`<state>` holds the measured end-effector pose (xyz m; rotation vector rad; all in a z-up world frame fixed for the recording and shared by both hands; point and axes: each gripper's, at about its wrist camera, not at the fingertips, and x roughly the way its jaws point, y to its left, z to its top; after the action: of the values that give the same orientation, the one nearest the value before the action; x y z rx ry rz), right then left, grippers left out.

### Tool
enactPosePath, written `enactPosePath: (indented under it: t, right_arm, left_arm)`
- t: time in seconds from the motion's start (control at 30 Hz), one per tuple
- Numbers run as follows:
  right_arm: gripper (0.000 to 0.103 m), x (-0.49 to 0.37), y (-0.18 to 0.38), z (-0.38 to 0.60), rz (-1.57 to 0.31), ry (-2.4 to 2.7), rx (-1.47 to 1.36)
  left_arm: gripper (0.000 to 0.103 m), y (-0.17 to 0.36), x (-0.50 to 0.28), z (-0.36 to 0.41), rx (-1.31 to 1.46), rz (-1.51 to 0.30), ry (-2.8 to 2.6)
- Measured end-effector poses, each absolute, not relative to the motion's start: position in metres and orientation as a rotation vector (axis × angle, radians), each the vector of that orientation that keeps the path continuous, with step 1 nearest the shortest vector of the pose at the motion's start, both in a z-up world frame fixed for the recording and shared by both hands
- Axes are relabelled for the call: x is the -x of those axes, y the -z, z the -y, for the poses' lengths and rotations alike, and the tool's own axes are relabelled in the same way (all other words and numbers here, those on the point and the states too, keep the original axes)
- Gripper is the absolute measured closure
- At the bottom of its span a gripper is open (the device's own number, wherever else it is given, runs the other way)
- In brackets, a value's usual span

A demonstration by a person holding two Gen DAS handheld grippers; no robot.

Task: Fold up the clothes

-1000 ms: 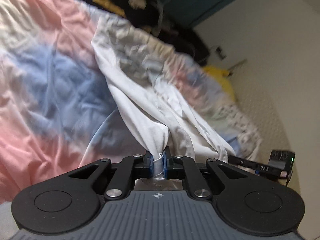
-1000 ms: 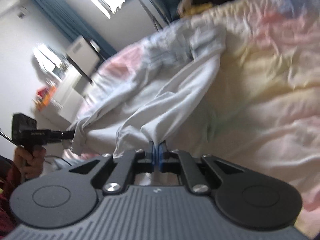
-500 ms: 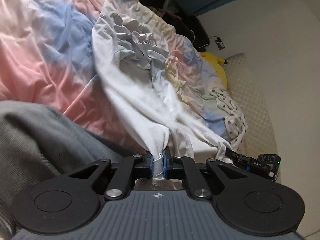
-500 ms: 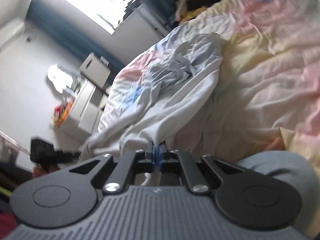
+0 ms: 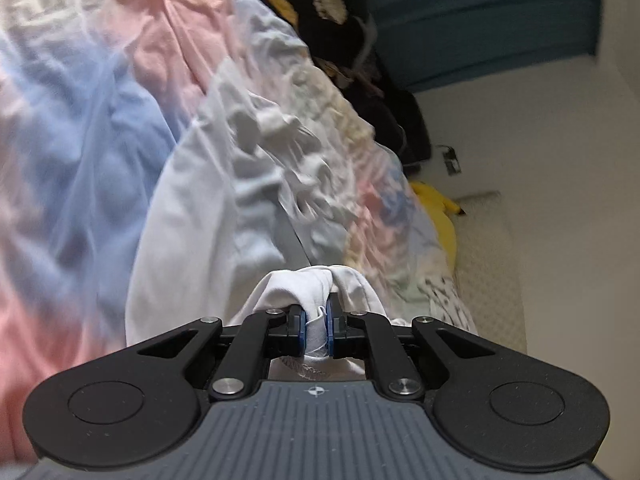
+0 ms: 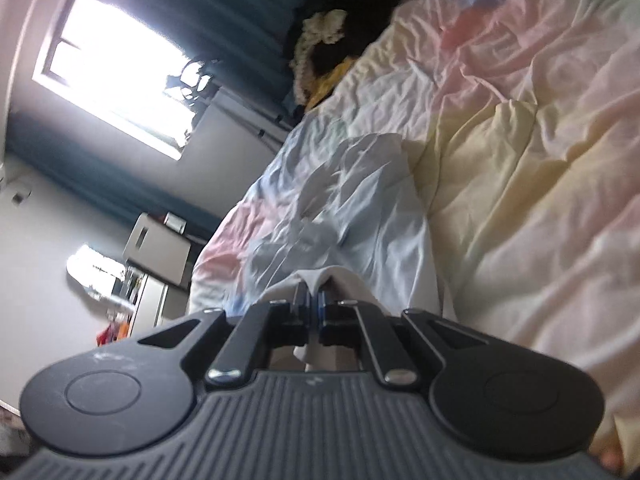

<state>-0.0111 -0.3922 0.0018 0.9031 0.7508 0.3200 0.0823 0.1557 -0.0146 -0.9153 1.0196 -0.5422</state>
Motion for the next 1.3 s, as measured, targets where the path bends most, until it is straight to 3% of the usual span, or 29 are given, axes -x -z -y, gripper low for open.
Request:
enactPosePath:
  t: [0.3,0.57,0.67,0.73,0.77,0.8,0.83,0.87,0.9,1.1,1.3]
  right_arm:
    - [0.098,-0.079,0.080,0.410,-0.858,-0.244,-0.989]
    - [0.097,-0.098,0.119,0.417,-0.918,-0.243,-1.042]
    - [0.095,-0.093,0.115,0.415,-0.903,-0.261,-1.012]
    - [0.093,-0.088,0.109,0.415,-0.887,-0.272,-0.996]
    - [0.088,-0.084,0.104,0.414,-0.876,-0.282,-0.986]
    - [0.082,-0.080,0.098,0.413,-0.860,-0.291,-0.967]
    - [0.066,-0.075,0.090,0.411,-0.841,-0.298,-0.938]
    - [0.055,-0.070,0.082,0.409,-0.820,-0.300,-0.905]
    - [0.054,-0.065,0.074,0.407,-0.797,-0.292,-0.861]
    - [0.055,-0.028,0.042,0.384,-0.687,-0.264,-0.663]
    - [0.077,0.008,0.026,0.326,-0.622,-0.313,-0.424]
  left_arm:
    - [0.092,0.090,-0.177,-0.146,0.945,-1.127,0.474]
    - [0.092,0.111,-0.191,-0.144,0.931,-1.128,0.496]
    - [0.089,0.101,-0.184,-0.142,0.861,-1.104,0.510]
    - [0.079,0.091,-0.177,-0.139,0.815,-1.080,0.520]
    - [0.073,0.083,-0.170,-0.137,0.781,-1.055,0.525]
    - [0.058,0.075,-0.163,-0.136,0.748,-1.030,0.529]
    - [0.052,0.067,-0.156,-0.134,0.714,-1.005,0.533]
    - [0.052,0.057,-0.146,-0.132,0.663,-0.962,0.524]
    - [0.052,0.049,-0.137,-0.130,0.620,-0.931,0.516]
    - [0.050,0.013,-0.079,-0.108,0.402,-0.804,0.475]
    - [0.051,0.014,-0.030,-0.061,0.216,-0.715,0.389]
